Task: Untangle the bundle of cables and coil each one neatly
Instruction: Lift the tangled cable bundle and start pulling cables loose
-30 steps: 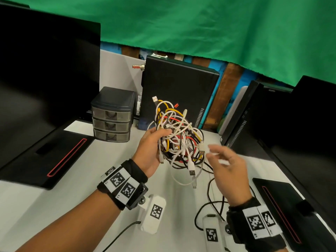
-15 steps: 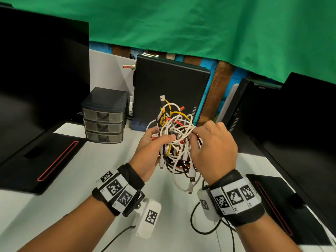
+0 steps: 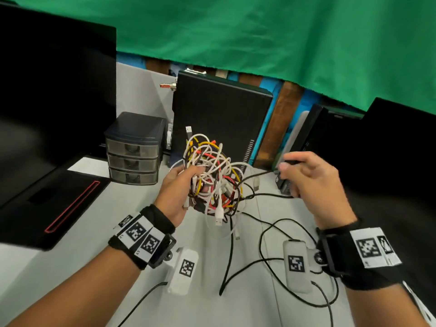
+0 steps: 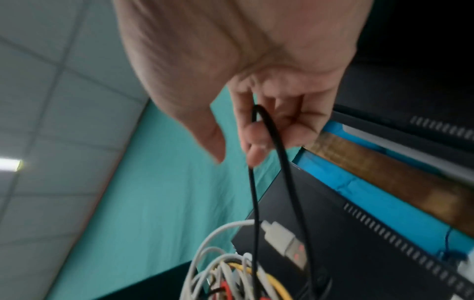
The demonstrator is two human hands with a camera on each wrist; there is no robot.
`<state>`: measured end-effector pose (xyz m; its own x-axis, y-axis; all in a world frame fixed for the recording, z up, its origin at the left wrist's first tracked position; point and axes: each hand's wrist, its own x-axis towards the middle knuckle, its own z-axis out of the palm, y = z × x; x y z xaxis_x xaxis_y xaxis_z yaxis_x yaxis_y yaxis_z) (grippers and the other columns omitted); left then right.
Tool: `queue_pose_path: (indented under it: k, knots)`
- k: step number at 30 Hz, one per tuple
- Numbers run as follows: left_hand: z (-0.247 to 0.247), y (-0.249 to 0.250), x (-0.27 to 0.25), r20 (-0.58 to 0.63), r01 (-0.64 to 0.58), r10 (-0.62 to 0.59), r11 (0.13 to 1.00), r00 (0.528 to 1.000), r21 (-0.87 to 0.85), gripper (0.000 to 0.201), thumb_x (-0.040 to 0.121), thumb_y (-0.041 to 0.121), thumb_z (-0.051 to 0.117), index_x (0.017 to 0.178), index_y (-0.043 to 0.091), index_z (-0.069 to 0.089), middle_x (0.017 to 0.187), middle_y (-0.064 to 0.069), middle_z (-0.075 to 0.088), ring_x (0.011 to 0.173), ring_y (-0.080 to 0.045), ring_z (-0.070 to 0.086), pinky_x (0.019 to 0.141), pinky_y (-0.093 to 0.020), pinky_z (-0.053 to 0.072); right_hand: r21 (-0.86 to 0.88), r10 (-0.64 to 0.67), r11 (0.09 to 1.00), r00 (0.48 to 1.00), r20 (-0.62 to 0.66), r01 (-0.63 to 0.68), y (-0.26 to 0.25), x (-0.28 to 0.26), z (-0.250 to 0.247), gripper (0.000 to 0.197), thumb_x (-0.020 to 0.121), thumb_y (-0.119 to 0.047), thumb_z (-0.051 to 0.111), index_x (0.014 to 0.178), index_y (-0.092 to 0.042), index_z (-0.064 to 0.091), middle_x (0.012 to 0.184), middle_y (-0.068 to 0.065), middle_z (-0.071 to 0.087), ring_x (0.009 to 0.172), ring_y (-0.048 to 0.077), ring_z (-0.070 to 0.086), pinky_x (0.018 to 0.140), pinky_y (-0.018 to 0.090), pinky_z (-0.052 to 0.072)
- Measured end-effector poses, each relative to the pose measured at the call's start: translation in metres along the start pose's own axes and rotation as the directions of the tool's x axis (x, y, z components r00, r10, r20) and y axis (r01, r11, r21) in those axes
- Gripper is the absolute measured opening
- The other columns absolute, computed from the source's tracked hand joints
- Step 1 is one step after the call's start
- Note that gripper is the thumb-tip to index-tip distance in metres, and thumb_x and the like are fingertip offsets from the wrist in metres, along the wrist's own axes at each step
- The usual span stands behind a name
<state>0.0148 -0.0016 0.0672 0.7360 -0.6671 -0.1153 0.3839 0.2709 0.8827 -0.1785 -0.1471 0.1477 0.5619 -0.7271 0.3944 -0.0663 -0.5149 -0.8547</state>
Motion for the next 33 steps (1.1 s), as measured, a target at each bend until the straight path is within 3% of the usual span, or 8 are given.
queue_pose_path:
  k: [5,12,15,17,19,23,27,33]
  knots:
    - [0.004,-0.004,-0.003,0.016,-0.015,0.014,0.998,1.0,0.056,0.057,0.073,0.03,0.074,0.128,0.022,0.06,0.112,-0.006,0.074,0.107,-0.029,0.07,0.099,-0.056,0.05,-0.735,-0.164,0.595,0.945,0.284,0.324,0.003,-0.004,0.014,0.02,0.088,-0.049,0.067,0.101,-0.035,0.071,0.089,-0.016,0.064,0.078,0.004,0.055,0.072,0.025,0.046]
    - [0.009,-0.015,-0.003,-0.026,-0.005,0.007,0.995,1.0,0.097,0.025,0.089,0.017,0.068,0.114,0.02,0.064,0.097,-0.002,0.078,0.082,-0.014,0.075,0.069,-0.031,0.054,-0.809,-0.321,0.271,0.841,0.435,0.522,0.009,-0.005,0.029,0.027,0.095,-0.042,0.059,0.084,-0.019,0.069,0.074,0.0,0.066,0.065,0.021,0.063,0.059,0.027,0.039]
    - [0.008,-0.02,-0.003,-0.051,-0.012,0.02,0.987,0.998,0.16,0.026,0.086,0.013,0.072,0.11,0.018,0.062,0.088,-0.003,0.076,0.066,-0.012,0.071,0.055,-0.025,0.05,-0.812,-0.479,0.532,0.876,-0.053,0.242,0.013,0.013,0.008,0.027,0.093,-0.033,0.065,0.075,-0.013,0.063,0.061,0.006,0.061,0.052,0.027,0.057,0.053,0.029,0.041]
    - [0.005,-0.024,-0.003,-0.065,0.024,-0.012,0.983,0.998,0.181,0.036,0.084,0.015,0.073,0.117,0.014,0.06,0.089,-0.004,0.074,0.06,-0.012,0.066,0.052,-0.025,0.047,-0.559,-0.206,0.823,0.868,-0.451,-0.096,0.015,0.037,-0.026,0.025,0.094,-0.035,0.061,0.088,-0.012,0.066,0.079,0.012,0.068,0.075,0.032,0.065,0.068,0.036,0.048]
    - [0.004,-0.024,-0.003,-0.064,0.059,-0.05,0.988,0.997,0.143,0.036,0.086,0.016,0.071,0.12,0.01,0.059,0.085,-0.006,0.071,0.051,-0.01,0.061,0.047,-0.024,0.046,-0.506,0.042,0.795,0.861,-0.507,-0.336,0.025,0.05,-0.05,0.023,0.094,-0.032,0.059,0.108,-0.015,0.065,0.105,0.015,0.07,0.104,0.039,0.063,0.085,0.041,0.048]
    - [0.007,-0.023,0.001,-0.06,0.053,-0.045,0.989,0.997,0.142,0.036,0.087,0.014,0.069,0.121,0.009,0.06,0.091,-0.012,0.075,0.063,-0.018,0.068,0.059,-0.033,0.058,-0.848,-0.175,0.526,0.984,-0.039,0.06,0.033,0.025,-0.023,0.035,0.092,-0.022,0.062,0.127,-0.019,0.059,0.121,0.01,0.063,0.112,0.034,0.056,0.09,0.045,0.049]
    - [0.007,-0.023,0.001,-0.041,0.065,-0.06,0.989,0.997,0.135,0.019,0.089,0.014,0.066,0.107,0.007,0.063,0.07,-0.003,0.068,0.047,-0.012,0.056,0.044,-0.022,0.045,-0.68,-0.279,0.459,0.819,0.501,0.572,0.027,-0.02,0.022,0.012,0.092,-0.02,0.062,0.094,-0.023,0.074,0.087,-0.002,0.067,0.085,0.022,0.061,0.065,0.037,0.052]
    - [0.011,-0.024,-0.002,-0.02,0.062,-0.059,0.988,0.998,0.14,0.026,0.088,0.01,0.066,0.114,0.006,0.063,0.077,-0.007,0.07,0.047,-0.011,0.058,0.042,-0.021,0.044,-0.718,-0.055,0.275,0.756,0.652,0.639,0.031,-0.024,0.049,0.023,0.1,-0.024,0.047,0.114,-0.022,0.065,0.102,0.001,0.066,0.097,0.025,0.061,0.075,0.036,0.049]
